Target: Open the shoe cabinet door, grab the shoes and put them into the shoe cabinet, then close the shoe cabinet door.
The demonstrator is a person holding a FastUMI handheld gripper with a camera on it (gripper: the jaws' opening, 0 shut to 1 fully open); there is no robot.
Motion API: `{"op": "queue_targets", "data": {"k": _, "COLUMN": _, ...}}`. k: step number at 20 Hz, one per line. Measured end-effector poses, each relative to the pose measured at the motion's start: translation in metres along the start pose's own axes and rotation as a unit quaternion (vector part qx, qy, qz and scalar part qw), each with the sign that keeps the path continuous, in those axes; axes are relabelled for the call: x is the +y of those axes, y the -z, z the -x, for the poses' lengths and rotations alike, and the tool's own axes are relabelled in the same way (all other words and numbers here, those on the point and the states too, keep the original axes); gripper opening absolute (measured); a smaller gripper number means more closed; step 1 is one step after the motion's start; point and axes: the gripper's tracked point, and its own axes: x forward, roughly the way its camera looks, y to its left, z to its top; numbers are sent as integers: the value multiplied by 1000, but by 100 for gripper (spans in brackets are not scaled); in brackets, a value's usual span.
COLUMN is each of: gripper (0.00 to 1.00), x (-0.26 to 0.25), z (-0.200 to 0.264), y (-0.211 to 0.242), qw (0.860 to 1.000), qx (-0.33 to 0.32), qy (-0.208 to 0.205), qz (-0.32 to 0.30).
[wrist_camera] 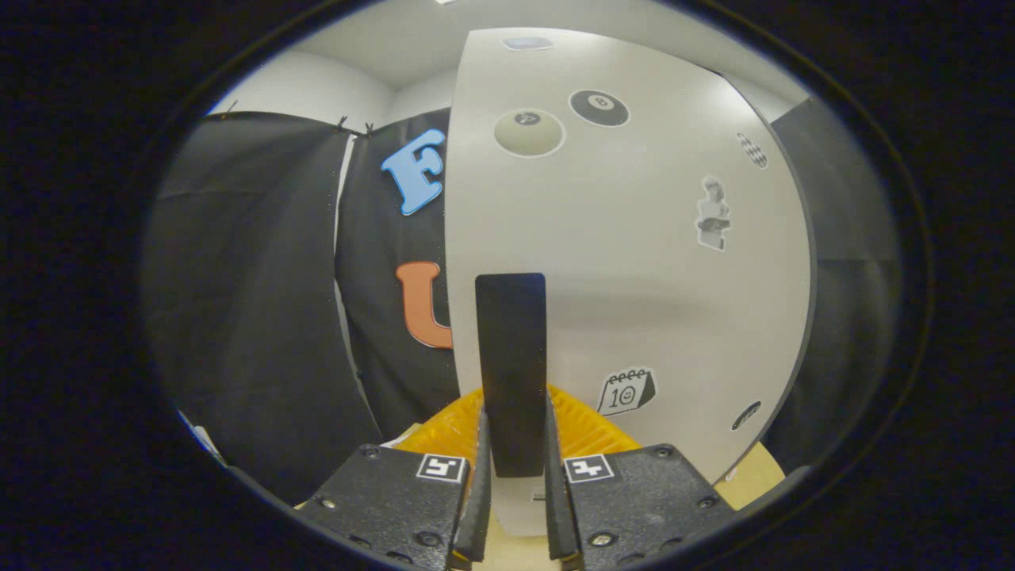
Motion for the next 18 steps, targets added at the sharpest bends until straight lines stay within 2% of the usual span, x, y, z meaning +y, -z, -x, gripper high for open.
{"op": "queue_targets", "data": {"k": 10, "gripper": 32, "x": -4, "z": 44, "y": 3, "qw": 998, "qx": 16, "qy": -61, "qz": 5}}
{"op": "queue_targets", "data": {"k": 18, "gripper": 32, "x": -14, "z": 82, "y": 8, "qw": 995, "qx": 12, "qy": -92, "qz": 24}}
